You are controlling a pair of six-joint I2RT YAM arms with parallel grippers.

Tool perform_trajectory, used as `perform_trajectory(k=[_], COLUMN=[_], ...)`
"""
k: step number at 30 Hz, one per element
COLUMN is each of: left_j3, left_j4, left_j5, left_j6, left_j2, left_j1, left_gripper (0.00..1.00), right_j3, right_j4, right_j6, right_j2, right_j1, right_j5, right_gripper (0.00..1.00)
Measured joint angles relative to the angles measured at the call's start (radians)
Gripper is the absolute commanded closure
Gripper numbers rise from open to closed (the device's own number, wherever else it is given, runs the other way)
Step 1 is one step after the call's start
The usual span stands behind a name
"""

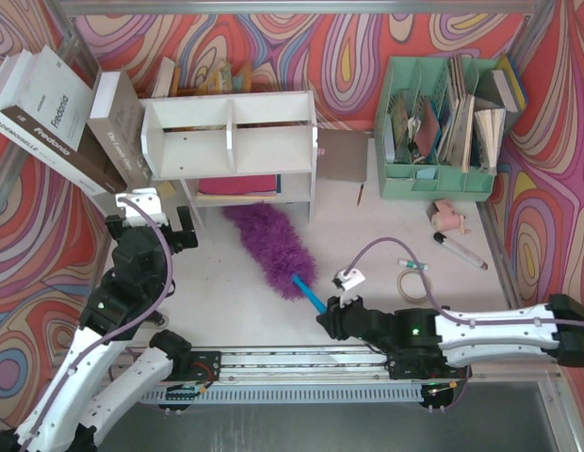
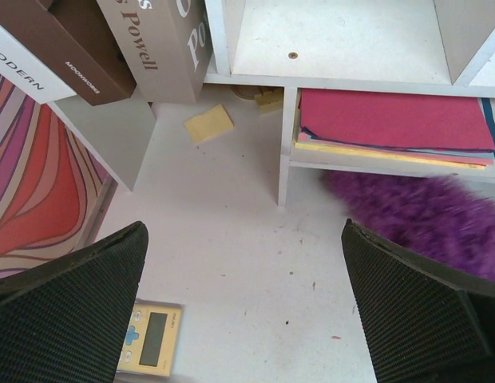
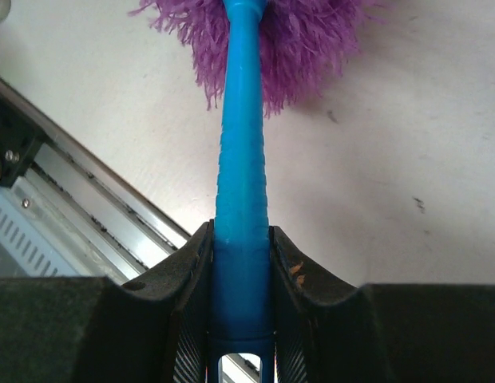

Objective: Dust the bookshelf with a duster

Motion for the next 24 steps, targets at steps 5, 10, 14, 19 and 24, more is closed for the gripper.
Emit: perform_trajectory(k=[5,10,14,19,24], left_j3=[0.0,0.0,0.0,0.0,0.0], left_j4=[0.0,0.0,0.0,0.0,0.0], left_j5=[0.0,0.0,0.0,0.0,0.0], left_j6=[0.0,0.0,0.0,0.0,0.0], left_j2=[-0.012,-0.012,-0.012,-0.01,-0.006], left_j1=[0.0,0.0,0.0,0.0,0.0], left_gripper=[0.02,0.01,0.01,0.02,0.01], right_j3=[0.02,0.026,0.024,0.024,0.015], right_j4=[0.124,0.104,-0.043,-0.282,-0.347], right_j6=[-0.05,-0.043,0.027,0.196,0.264], right_j2=[0.165,0.122,-0.045,-0.202,-0.204], right_j1=[0.0,0.0,0.0,0.0,0.003], right_j5=[-0.069,-0.048,0.024,0.125,0.16], right_gripper=[1.0,1.0,1.0,1.0,1.0])
